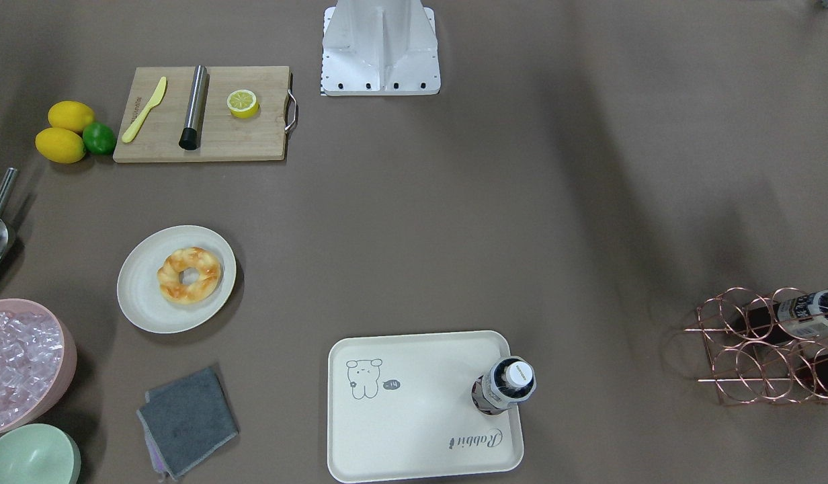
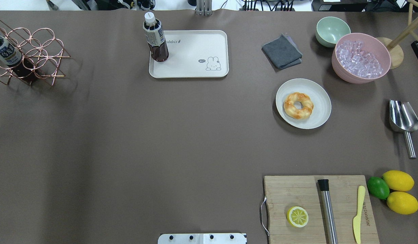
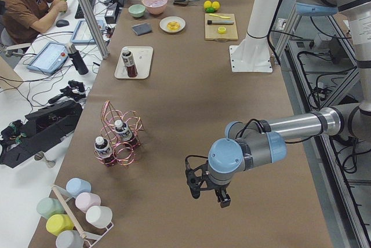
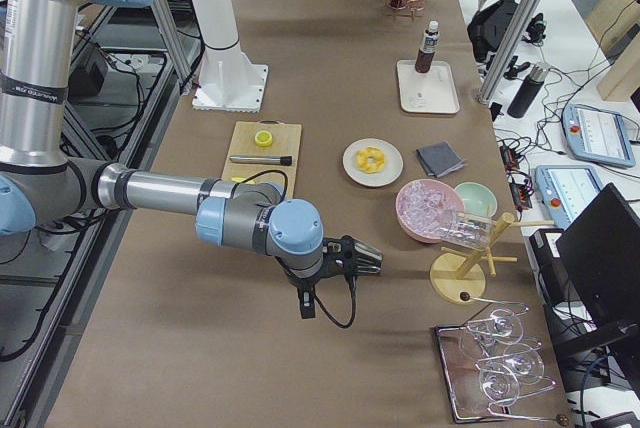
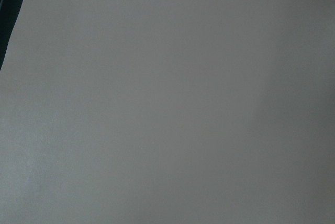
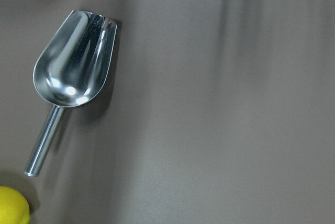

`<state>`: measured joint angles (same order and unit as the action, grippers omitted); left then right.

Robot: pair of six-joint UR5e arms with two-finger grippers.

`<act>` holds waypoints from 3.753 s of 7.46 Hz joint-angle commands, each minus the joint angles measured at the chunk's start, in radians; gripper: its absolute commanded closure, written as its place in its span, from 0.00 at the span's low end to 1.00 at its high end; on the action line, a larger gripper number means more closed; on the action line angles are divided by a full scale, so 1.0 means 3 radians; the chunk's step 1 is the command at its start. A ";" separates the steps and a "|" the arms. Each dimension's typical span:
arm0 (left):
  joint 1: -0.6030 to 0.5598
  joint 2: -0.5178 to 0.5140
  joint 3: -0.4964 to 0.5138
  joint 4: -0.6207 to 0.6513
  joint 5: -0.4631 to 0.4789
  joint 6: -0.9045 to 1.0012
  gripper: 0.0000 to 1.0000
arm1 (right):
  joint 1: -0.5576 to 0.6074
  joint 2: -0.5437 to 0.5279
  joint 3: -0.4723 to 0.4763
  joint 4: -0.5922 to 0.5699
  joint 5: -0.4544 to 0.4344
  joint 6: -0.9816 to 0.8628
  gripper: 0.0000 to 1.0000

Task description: Place donut on tray

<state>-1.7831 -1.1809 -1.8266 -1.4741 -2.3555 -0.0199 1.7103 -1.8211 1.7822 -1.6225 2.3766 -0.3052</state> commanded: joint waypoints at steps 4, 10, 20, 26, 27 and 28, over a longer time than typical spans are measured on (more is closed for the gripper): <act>-0.0003 0.0004 -0.0022 0.0000 -0.0002 0.0000 0.02 | 0.0220 -0.0009 -0.0019 0.0004 -0.0232 0.0036 0.00; 0.0002 0.0025 -0.0032 0.0000 -0.0008 0.0000 0.02 | 0.0246 -0.0132 0.0093 0.0080 -0.0038 0.0005 0.00; 0.0089 0.0045 0.0086 0.0000 -0.0018 0.0000 0.02 | -0.1096 0.0597 0.0017 0.0702 0.0070 0.2003 0.01; 0.0099 0.0035 0.0091 -0.0005 -0.0013 0.0000 0.02 | -0.2443 0.1478 -0.0498 0.1561 -0.0492 0.4221 0.10; 0.0104 0.0025 0.0091 -0.0005 -0.0018 0.0000 0.02 | -0.2550 0.1479 -0.0738 0.1892 -0.0614 0.4380 0.11; 0.0104 0.0025 0.0081 -0.0010 -0.0018 0.0000 0.02 | -0.2698 0.1489 -0.0867 0.2088 -0.0757 0.4584 0.18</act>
<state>-1.7529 -1.1713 -1.7993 -1.4758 -2.3602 -0.0199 0.9755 -1.3850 1.6099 -1.1237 2.2192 0.9603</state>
